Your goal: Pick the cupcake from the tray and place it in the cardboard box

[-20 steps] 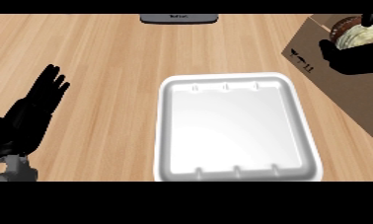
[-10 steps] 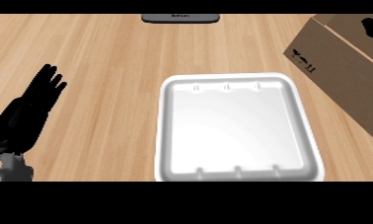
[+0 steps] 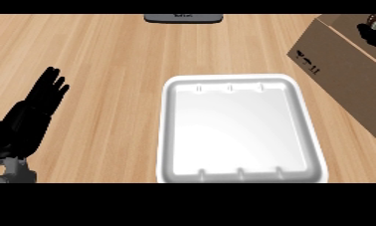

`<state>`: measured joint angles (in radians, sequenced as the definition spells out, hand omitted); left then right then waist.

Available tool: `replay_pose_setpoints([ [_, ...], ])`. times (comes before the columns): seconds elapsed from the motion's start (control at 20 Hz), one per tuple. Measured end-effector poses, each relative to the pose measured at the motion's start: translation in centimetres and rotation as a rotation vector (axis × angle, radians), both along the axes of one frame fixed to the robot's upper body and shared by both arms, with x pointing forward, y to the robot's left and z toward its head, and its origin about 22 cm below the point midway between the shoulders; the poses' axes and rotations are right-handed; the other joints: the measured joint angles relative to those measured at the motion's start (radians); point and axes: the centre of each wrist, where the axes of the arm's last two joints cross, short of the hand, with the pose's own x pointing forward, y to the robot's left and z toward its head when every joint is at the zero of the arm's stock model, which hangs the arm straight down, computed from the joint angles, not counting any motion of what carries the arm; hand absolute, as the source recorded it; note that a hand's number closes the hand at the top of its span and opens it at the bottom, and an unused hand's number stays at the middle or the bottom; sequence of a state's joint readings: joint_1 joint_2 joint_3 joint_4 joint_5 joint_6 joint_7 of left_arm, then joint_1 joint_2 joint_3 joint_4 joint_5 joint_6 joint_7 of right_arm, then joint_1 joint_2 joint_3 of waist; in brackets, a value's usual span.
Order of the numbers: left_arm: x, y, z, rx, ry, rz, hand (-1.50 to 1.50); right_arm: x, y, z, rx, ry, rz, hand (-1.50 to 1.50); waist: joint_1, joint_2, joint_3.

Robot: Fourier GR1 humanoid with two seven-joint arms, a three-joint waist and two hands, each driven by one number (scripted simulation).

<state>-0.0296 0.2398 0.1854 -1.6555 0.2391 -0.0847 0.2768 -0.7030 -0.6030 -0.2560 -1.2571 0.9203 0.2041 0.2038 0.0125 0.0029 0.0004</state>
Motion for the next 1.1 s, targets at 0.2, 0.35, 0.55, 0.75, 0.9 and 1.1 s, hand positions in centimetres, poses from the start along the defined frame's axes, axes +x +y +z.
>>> replay_pose_setpoints([
  [0.2, 0.3, 0.0, 0.5, 0.001, -0.002, 0.000, 0.00, 0.7, -1.5, -2.8, 0.038, 0.044, 0.014, 1.50, -0.002, 0.000, 0.000],
  [0.35, 0.3, 0.0, -0.1, -0.003, -0.003, -0.005, 0.00, 1.3, -2.8, -4.4, 0.084, 0.138, 0.001, 1.50, 0.001, 0.000, -0.001],
  [0.55, 0.2, -0.1, -0.3, -0.002, 0.000, -0.017, 0.00, 1.6, -3.8, -7.1, 0.150, 0.223, -0.066, -1.50, 0.001, -0.003, -0.004],
  [0.75, 0.5, 0.0, 0.1, -0.001, -0.001, -0.012, 0.00, 1.5, -5.4, -9.3, 0.192, 0.259, -0.026, -1.50, 0.001, 0.000, -0.001],
  [0.9, 0.4, 0.1, 0.5, -0.002, -0.005, -0.008, 0.00, 1.2, -5.6, -10.2, 0.245, 0.201, 0.011, -1.50, -0.003, -0.001, 0.000],
  [1.1, 0.1, 0.1, 0.4, 0.005, 0.003, 0.001, 0.00, 1.3, -5.6, -9.5, 0.415, 0.019, 0.017, -1.50, -0.010, -0.005, 0.000],
])
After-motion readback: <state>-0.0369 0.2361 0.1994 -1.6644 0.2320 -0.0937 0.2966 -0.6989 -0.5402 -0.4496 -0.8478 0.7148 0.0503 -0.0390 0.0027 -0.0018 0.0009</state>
